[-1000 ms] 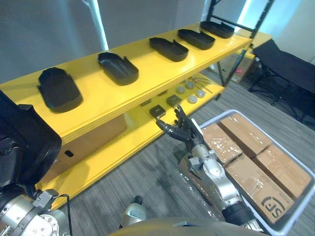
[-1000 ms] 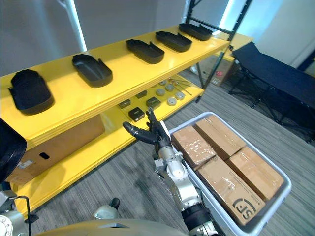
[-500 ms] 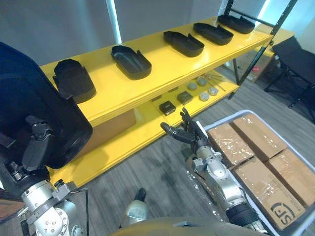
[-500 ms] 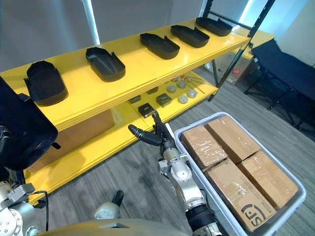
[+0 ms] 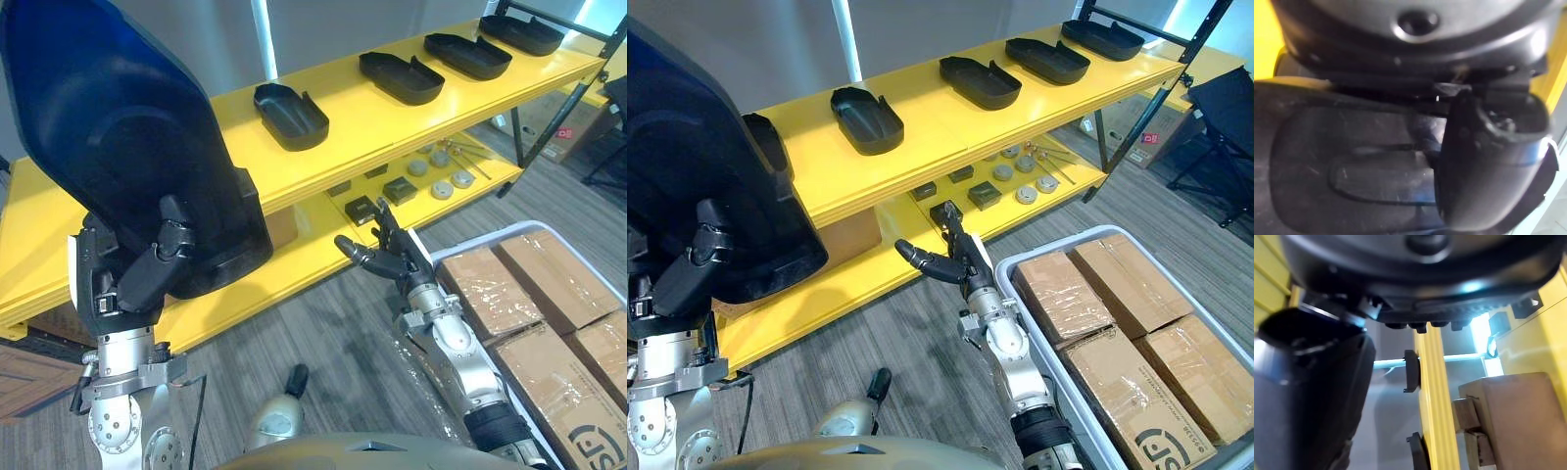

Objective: Walk over and take three plastic housings, then place them on the shelf

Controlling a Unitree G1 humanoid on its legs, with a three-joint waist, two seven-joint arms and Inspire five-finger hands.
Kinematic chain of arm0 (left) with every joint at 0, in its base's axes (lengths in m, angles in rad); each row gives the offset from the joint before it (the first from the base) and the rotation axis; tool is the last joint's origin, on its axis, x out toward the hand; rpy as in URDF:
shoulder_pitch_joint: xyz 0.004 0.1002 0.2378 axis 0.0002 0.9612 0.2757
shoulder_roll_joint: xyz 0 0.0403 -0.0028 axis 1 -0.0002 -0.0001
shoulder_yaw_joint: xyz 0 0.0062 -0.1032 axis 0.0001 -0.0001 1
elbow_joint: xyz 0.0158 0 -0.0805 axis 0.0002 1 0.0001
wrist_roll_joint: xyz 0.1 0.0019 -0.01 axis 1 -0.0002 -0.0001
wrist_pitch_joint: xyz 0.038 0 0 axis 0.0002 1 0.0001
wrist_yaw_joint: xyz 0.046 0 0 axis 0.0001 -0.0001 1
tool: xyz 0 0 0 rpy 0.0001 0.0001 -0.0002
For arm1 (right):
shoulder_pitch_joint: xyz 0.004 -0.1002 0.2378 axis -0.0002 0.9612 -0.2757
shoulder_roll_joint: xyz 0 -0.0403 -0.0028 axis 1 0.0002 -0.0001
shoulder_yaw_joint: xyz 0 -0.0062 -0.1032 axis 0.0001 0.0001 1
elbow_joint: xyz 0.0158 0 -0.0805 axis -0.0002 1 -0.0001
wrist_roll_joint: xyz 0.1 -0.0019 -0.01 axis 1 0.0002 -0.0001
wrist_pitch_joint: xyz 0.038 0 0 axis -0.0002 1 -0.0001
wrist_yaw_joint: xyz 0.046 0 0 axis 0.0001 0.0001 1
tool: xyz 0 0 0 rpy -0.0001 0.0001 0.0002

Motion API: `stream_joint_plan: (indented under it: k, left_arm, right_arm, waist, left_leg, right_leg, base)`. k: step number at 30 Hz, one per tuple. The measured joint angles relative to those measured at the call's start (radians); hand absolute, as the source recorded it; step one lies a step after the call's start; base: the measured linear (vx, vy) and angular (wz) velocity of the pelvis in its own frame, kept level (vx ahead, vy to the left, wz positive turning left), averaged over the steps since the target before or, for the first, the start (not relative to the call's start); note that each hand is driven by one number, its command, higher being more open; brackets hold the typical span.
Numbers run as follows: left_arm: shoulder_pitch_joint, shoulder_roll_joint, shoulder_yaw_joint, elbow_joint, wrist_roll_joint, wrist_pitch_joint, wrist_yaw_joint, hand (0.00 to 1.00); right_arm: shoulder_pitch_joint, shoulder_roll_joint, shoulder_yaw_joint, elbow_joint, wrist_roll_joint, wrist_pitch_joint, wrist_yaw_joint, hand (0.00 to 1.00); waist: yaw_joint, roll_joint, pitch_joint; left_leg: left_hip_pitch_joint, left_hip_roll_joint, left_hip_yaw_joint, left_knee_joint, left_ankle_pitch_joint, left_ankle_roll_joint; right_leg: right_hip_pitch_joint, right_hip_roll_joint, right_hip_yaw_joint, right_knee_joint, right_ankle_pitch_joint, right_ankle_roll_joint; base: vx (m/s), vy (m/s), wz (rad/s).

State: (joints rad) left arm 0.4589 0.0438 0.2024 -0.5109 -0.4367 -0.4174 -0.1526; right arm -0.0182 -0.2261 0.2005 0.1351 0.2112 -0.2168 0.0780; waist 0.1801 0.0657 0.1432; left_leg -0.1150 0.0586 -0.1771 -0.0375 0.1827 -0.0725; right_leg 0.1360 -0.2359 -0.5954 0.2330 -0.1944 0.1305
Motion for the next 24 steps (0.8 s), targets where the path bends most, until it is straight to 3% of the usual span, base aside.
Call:
stream_joint_plan:
  k: [4,8,9,10,11,12,13,14,15,16,17,18,20,21,22,23,24]
  left_arm:
    - [0.028,0.000,0.000,0.000,0.019,-0.002,0.011,0.00]
    - [0.029,0.000,0.063,0.000,0.019,-0.008,-0.008,0.00]
    - [0.029,0.001,0.081,0.000,0.019,-0.017,-0.023,0.00]
    - [0.021,0.000,0.092,-0.001,0.018,-0.022,-0.026,0.00]
    - [0.017,0.000,0.094,-0.001,0.018,-0.023,-0.025,0.00]
    - [0.017,0.003,0.112,-0.001,0.020,-0.032,-0.021,0.00]
    - [0.017,0.004,0.116,-0.001,0.021,-0.033,-0.018,0.00]
    - [0.017,0.005,0.121,-0.001,0.024,-0.033,0.002,0.00]
    - [0.012,0.012,0.120,-0.001,0.025,-0.033,0.024,0.00]
    - [0.004,0.016,0.119,0.001,0.025,-0.032,0.035,0.00]
    - [-0.015,0.017,0.120,0.002,0.024,-0.032,0.058,0.00]
    - [-0.047,0.025,0.118,0.005,0.021,-0.032,0.080,0.00]
    - [-0.107,0.058,0.112,0.034,0.018,-0.033,0.098,0.00]
    - [-0.166,0.094,0.097,0.083,0.019,-0.033,0.116,0.00]
    - [-0.178,0.102,0.092,0.099,0.020,-0.033,0.125,0.00]
    - [-0.183,0.106,0.088,0.112,0.020,-0.033,0.140,0.00]
    - [-0.175,0.112,0.090,0.114,0.020,-0.033,0.159,0.00]
  right_arm:
    - [-0.001,0.013,0.007,-0.003,0.002,-0.028,0.013,1.00]
    - [-0.005,0.074,0.008,-0.015,0.001,-0.037,-0.002,1.00]
    - [-0.005,0.089,0.010,-0.020,0.001,-0.048,-0.022,1.00]
    - [-0.007,0.096,0.010,-0.027,0.001,-0.061,-0.038,1.00]
    - [-0.008,0.101,0.011,-0.031,0.001,-0.068,-0.048,1.00]
    - [-0.026,0.109,0.024,-0.032,-0.002,-0.083,-0.066,1.00]
    - [-0.031,0.112,0.027,-0.031,-0.002,-0.084,-0.070,1.00]
    - [-0.049,0.120,0.035,-0.030,-0.007,-0.095,-0.085,1.00]
    - [-0.059,0.128,0.037,-0.028,-0.010,-0.109,-0.091,1.00]
    - [-0.063,0.127,0.037,-0.028,-0.011,-0.117,-0.092,1.00]
    - [-0.078,0.114,0.037,-0.028,-0.016,-0.122,-0.091,1.00]
    - [-0.097,0.094,0.029,-0.032,-0.040,-0.128,-0.096,1.00]
    - [-0.119,0.061,0.013,-0.047,-0.046,-0.139,-0.112,1.00]
    - [-0.120,0.030,-0.014,-0.093,-0.049,-0.141,-0.137,1.00]
    - [-0.119,0.020,-0.027,-0.112,-0.049,-0.141,-0.140,1.00]
    - [-0.119,0.010,-0.048,-0.146,-0.049,-0.142,-0.144,1.00]
    - [-0.120,-0.012,-0.087,-0.217,-0.049,-0.157,-0.149,1.00]
  waist:
    - [0.006,-0.014,0.015]
    - [0.022,-0.070,0.048]
    - [0.037,-0.086,0.055]
    - [0.039,-0.086,0.054]
    - [0.042,-0.084,0.053]
    - [0.044,-0.085,0.053]
    - [0.044,-0.085,0.053]
    - [0.039,-0.084,0.054]
    - [0.029,-0.074,0.059]
    - [0.025,-0.068,0.063]
    - [0.012,-0.060,0.064]
    - [-0.001,-0.043,0.061]
    - [-0.027,-0.037,0.063]
    - [-0.052,-0.035,0.064]
    - [-0.063,-0.036,0.063]
    - [-0.074,-0.047,0.057]
    - [-0.074,-0.078,0.039]
  left_leg:
    - [-0.017,-0.009,0.054,0.013,0.001,0.002]
    - [-0.054,-0.077,0.041,0.141,-0.075,0.013]
    - [-0.064,-0.099,0.040,0.194,-0.120,0.018]
    - [-0.077,-0.109,0.023,0.235,-0.150,0.022]
    - [-0.080,-0.111,0.012,0.246,-0.155,0.026]
    - [-0.071,-0.110,0.003,0.242,-0.167,0.034]
    - [-0.067,-0.111,0.002,0.241,-0.170,0.038]
    - [-0.047,-0.115,-0.005,0.231,-0.177,0.051]
    - [-0.014,-0.113,-0.029,0.208,-0.178,0.066]
    - [0.003,-0.113,-0.041,0.202,-0.181,0.074]
    - [0.031,-0.104,-0.064,0.191,-0.181,0.081]
    - [0.036,-0.091,-0.087,0.189,-0.187,0.081]
    - [0.035,-0.092,-0.133,0.190,-0.192,0.077]
    - [0.036,-0.104,-0.183,0.190,-0.195,0.072]
    - [0.038,-0.108,-0.204,0.189,-0.197,0.068]
    - [0.039,-0.116,-0.230,0.186,-0.203,0.060]
    - [0.036,-0.138,-0.242,0.165,-0.209,0.049]
  right_leg:
    - [-0.013,-0.030,-0.006,0.037,-0.023,0.010]
    - [0.030,-0.095,-0.049,0.070,-0.053,0.037]
    - [0.062,-0.105,-0.060,0.062,-0.035,0.064]
    - [0.047,-0.120,-0.027,0.134,-0.012,0.068]
    - [0.019,-0.132,0.005,0.195,0.008,0.056]
    - [-0.054,-0.145,0.113,0.321,0.065,0.067]
    - [-0.066,-0.146,0.136,0.342,0.081,0.067]
    - [-0.119,-0.163,0.197,0.441,0.157,0.061]
    - [-0.167,-0.185,0.230,0.541,0.157,0.041]
    - [-0.186,-0.179,0.241,0.567,0.088,0.026]
    - [-0.220,-0.147,0.253,0.561,-0.004,-0.027]
    - [-0.257,-0.086,0.282,0.473,-0.031,-0.065]
    - [-0.292,-0.017,0.366,0.328,-0.032,-0.069]
    - [-0.310,0.025,0.454,0.231,-0.019,-0.051]
    - [-0.310,0.037,0.481,0.193,-0.015,-0.045]
    - [-0.306,0.048,0.509,0.142,-0.010,-0.042]
    - [-0.299,0.047,0.501,0.067,-0.013,-0.057]
  base:
    - [-0.05,0.018,0.15]
    - [0.06,0.048,0.33]
    - [0.14,0.086,0.44]
    - [0.11,0.101,0.44]
    - [0.12,0.148,0.44]
    - [0.10,0.134,0.25]
    - [0.12,0.115,0.15]
    - [0.16,0.072,0.14]
    - [0.17,0.037,0.20]
    - [0.21,0.011,0.28]
    - [0.19,-0.013,0.37]
    - [0.20,-0.001,0.46]
    - [0.15,-0.062,0.86]
    - [0.15,-0.154,1.18]
    - [0.15,-0.188,1.20]
    - [0.15,-0.295,1.04]
    - [0.20,-0.402,1.21]
